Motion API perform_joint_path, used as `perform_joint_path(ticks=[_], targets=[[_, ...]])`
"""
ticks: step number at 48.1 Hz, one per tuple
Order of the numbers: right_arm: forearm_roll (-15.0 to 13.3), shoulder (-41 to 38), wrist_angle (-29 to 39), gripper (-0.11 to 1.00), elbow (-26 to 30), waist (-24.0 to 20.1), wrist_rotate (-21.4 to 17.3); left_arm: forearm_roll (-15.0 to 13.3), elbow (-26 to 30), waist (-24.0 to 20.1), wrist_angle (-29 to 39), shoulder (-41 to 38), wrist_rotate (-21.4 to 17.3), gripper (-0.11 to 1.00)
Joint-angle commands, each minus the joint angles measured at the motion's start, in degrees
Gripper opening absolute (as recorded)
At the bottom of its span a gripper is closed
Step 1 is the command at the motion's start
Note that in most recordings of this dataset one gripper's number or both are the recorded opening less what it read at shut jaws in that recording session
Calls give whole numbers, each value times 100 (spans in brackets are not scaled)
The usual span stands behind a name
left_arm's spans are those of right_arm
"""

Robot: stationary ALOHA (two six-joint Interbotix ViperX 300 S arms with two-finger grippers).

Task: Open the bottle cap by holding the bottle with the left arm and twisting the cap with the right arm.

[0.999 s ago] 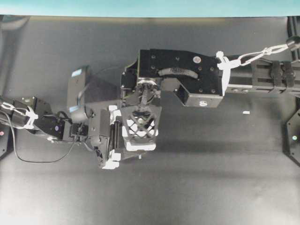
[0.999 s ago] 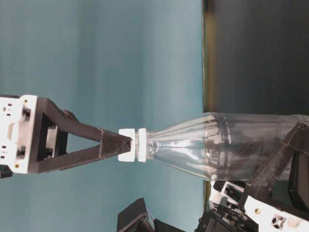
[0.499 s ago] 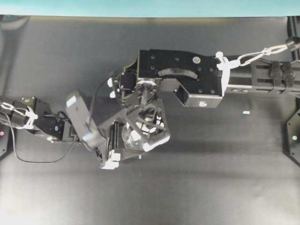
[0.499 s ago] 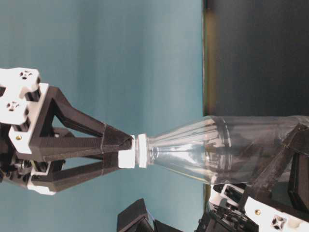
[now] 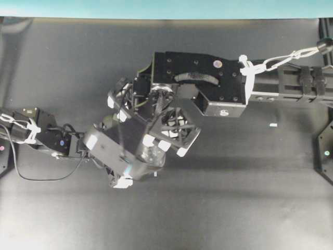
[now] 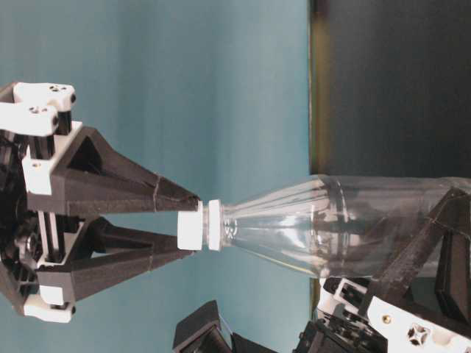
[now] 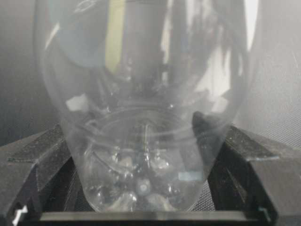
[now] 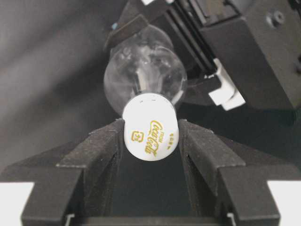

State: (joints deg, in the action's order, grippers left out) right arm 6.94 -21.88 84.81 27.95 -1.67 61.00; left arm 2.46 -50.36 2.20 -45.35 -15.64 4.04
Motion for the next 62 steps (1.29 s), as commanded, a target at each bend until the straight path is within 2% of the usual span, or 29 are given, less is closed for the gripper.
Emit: perform_joint_path(ticks=[1,35,37,42,45,48,52,62], targets=[[18,88,18,38,114,-79,290,18,44,26,-9,53,-18,83],[35,123,-9,38,44,-53,237,18,26,26,167,53,-53,83],[53,132,-18,42,44,-53,202,18,26,26,167,53,-53,83],[70,141,-70,70,35,-53,-88,18,26,26,167,53,-53,83],[79,167,-70,80,44,-44,-255,18,18,26,158,53,-53,83],[167,211,-44,79,35,-35,-413,18,18,26,158,53,-53,83],[422,325,-53,78,9,-9,-642,18,9,18,158,53,-53,83],[1591,879,-475,78,-413,369,-1301,18,9,18,176,53,-53,83]])
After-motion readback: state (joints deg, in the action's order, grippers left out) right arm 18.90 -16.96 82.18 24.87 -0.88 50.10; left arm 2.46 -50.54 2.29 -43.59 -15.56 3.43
